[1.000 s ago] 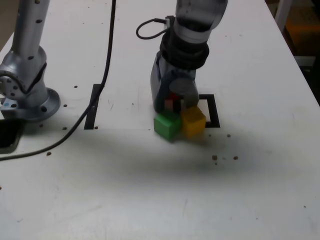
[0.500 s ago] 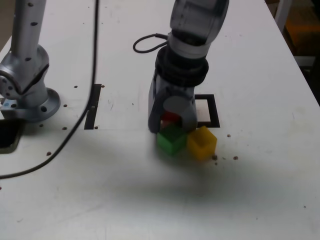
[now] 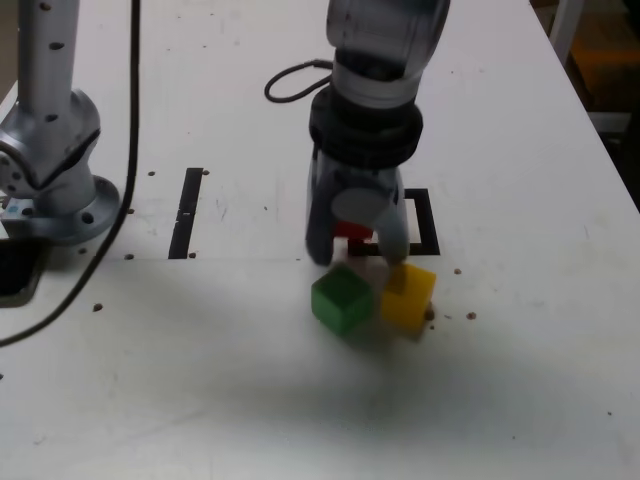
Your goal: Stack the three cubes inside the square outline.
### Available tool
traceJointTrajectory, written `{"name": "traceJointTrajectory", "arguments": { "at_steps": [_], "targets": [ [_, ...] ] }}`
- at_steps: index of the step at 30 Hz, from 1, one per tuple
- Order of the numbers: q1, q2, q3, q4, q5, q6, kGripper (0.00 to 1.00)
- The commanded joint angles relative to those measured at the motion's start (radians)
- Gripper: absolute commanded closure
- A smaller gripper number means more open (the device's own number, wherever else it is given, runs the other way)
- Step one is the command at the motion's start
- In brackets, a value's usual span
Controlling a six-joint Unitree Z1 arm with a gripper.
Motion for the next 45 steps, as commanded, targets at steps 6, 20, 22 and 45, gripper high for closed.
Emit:
{"name": "traceJointTrajectory", "arguments": {
  "at_steps": [6, 20, 22, 45],
  "targets": [
    [0.059, 0.008, -0.021, -0.007, 0.056, 0.017, 0.79],
    [0.090, 0.070, -0.038, -0.066, 0.056, 0.068, 0.79],
    [0.090, 0.077, -0.039, -0.074, 0.055, 0.070, 0.79],
    [0.090, 0.082, -0.009, -0.083, 0.029, 0.098, 0.38]
  ]
}}
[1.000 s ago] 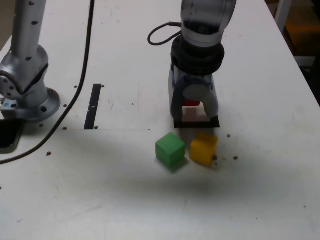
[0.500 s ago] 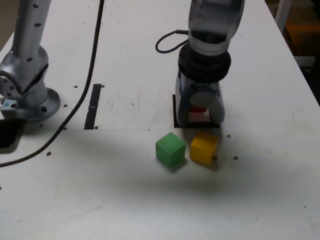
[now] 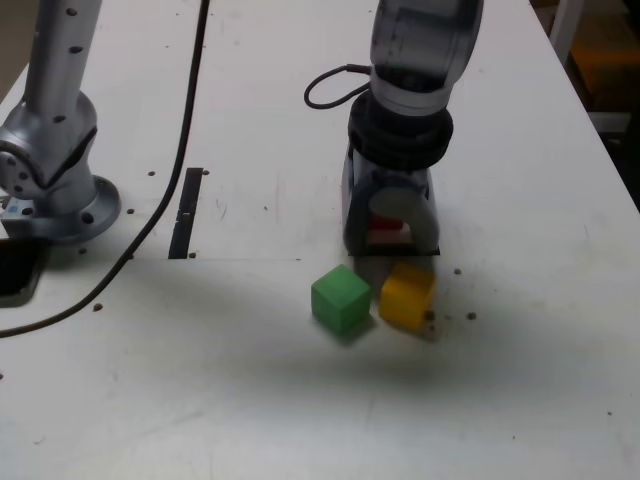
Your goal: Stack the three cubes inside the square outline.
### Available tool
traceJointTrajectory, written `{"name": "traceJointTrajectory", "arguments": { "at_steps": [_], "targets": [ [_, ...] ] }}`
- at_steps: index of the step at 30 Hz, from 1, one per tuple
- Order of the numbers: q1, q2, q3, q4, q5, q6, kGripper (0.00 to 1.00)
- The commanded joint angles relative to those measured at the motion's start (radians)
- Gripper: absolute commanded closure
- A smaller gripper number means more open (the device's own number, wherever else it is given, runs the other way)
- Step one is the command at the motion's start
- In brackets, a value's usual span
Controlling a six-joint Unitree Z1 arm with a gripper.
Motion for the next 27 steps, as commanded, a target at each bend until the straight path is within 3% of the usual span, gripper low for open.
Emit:
{"name": "traceJointTrajectory", "arguments": {
  "at_steps": [1, 12, 27],
  "targets": [
    [0.000, -0.004, 0.002, 0.000, -0.008, 0.011, 0.37],
    [0.000, -0.007, 0.000, -0.002, -0.010, 0.030, 0.31],
    [0.000, -0.148, -0.032, 0.118, 0.082, 0.030, 0.27]
  ]
}}
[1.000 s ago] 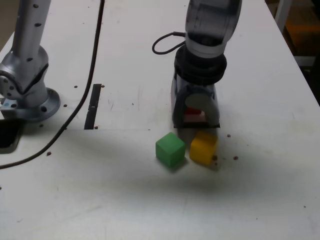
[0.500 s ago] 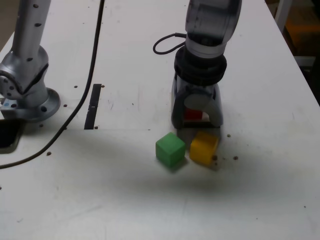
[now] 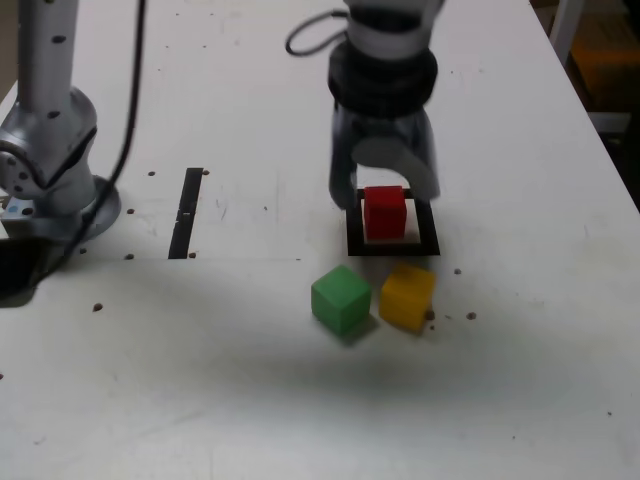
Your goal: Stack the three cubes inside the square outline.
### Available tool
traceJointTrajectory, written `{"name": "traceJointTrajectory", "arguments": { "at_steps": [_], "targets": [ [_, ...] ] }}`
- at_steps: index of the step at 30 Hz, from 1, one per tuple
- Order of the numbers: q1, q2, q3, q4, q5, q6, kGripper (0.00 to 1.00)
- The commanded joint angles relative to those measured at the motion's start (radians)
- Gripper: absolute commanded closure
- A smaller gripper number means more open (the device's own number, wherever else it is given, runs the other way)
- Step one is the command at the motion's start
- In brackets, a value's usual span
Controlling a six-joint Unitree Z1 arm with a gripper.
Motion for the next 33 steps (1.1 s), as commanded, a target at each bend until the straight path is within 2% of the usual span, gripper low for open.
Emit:
{"name": "traceJointTrajectory", "arguments": {
  "at_steps": [1, 6, 12, 19, 33],
  "targets": [
    [-0.002, -0.031, -0.011, 0.023, 0.011, -0.002, 0.27],
    [-0.033, -0.089, -0.030, 0.062, 0.020, 0.003, 0.27],
    [-0.100, -0.092, -0.072, 0.078, 0.016, 0.013, 0.27],
    [-0.164, -0.056, -0.114, 0.097, 0.004, 0.018, 0.27],
    [-0.210, 0.063, -0.162, 0.086, -0.005, 0.070, 0.27]
  ]
}}
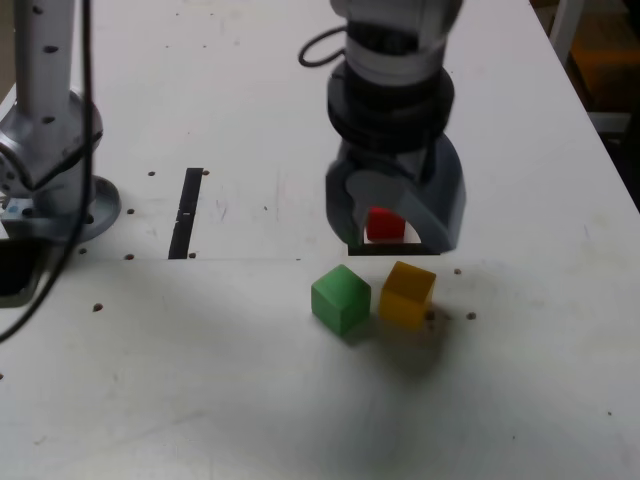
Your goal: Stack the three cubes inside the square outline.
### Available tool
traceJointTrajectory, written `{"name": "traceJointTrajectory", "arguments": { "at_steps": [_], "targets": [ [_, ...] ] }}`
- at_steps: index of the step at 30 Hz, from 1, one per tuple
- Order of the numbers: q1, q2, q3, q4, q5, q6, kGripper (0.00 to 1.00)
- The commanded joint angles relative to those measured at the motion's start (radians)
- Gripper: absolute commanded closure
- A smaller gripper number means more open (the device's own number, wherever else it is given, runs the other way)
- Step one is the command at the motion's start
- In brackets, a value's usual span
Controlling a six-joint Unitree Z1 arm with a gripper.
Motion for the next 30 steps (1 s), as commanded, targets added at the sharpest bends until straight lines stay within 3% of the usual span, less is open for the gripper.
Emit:
{"name": "traceJointTrajectory", "arguments": {
  "at_steps": [1, 30],
  "targets": [
    [-0.007, 0.017, -0.014, -0.003, -0.002, 0.005, 0.27],
    [-0.012, 0.134, -0.055, -0.041, -0.018, 0.007, 0.27]
  ]
}}
